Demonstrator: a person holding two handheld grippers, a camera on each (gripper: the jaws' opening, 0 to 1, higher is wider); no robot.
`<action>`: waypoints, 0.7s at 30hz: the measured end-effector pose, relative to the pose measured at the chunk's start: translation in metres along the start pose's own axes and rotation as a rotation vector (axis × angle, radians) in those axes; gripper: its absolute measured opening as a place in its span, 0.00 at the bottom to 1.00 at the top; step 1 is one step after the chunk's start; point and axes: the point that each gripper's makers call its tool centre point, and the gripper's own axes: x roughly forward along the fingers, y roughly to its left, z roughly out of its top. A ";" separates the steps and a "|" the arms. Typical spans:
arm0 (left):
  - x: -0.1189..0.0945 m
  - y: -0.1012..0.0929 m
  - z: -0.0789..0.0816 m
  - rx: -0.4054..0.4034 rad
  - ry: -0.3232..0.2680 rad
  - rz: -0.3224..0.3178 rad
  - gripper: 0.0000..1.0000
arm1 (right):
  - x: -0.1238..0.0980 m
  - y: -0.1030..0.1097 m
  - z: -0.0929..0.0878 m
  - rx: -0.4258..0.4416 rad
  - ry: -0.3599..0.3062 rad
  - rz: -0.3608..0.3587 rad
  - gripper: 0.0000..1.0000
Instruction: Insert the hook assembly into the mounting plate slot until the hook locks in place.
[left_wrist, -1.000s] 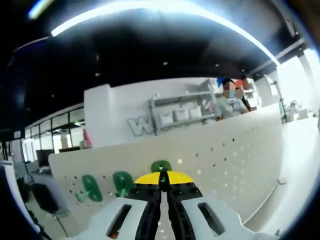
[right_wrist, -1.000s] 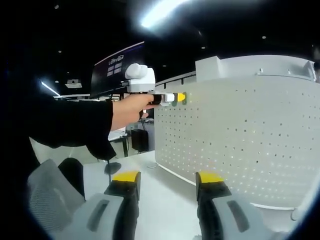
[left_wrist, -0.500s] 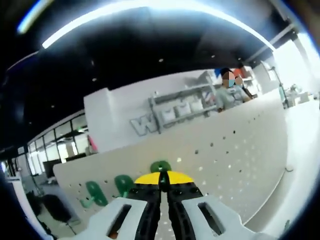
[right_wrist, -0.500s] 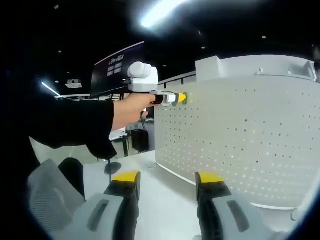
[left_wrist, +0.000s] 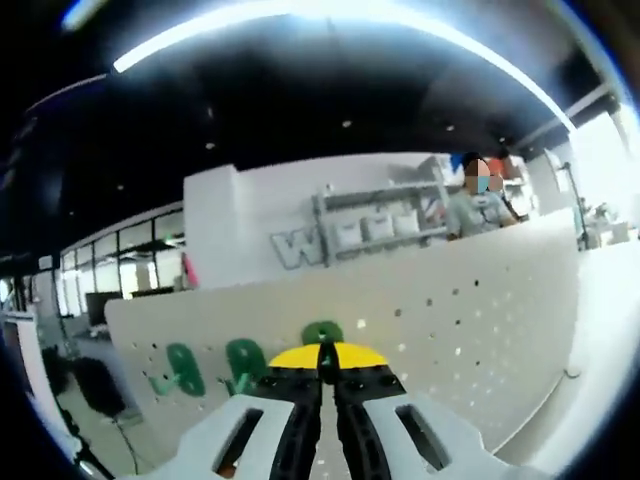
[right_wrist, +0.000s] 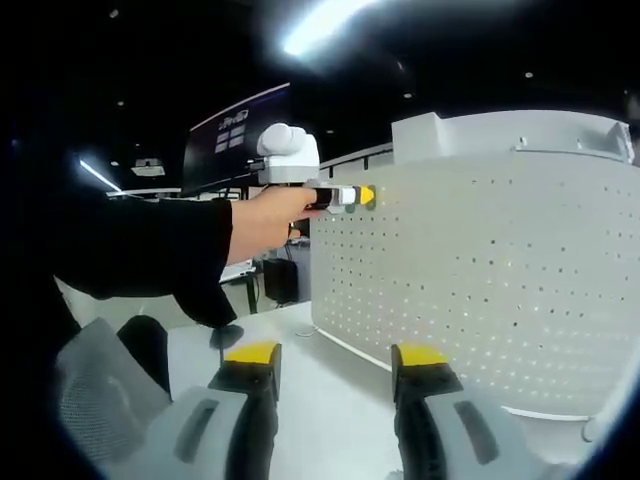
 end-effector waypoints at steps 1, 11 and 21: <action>0.000 0.000 0.000 -0.011 -0.001 0.000 0.03 | 0.000 0.000 0.000 0.001 -0.001 0.000 0.42; -0.002 0.004 -0.002 -0.241 -0.020 0.014 0.02 | 0.001 0.001 0.000 0.000 0.002 0.007 0.42; -0.003 0.000 -0.001 -0.098 -0.015 0.017 0.03 | 0.001 0.002 -0.001 0.002 0.007 0.012 0.42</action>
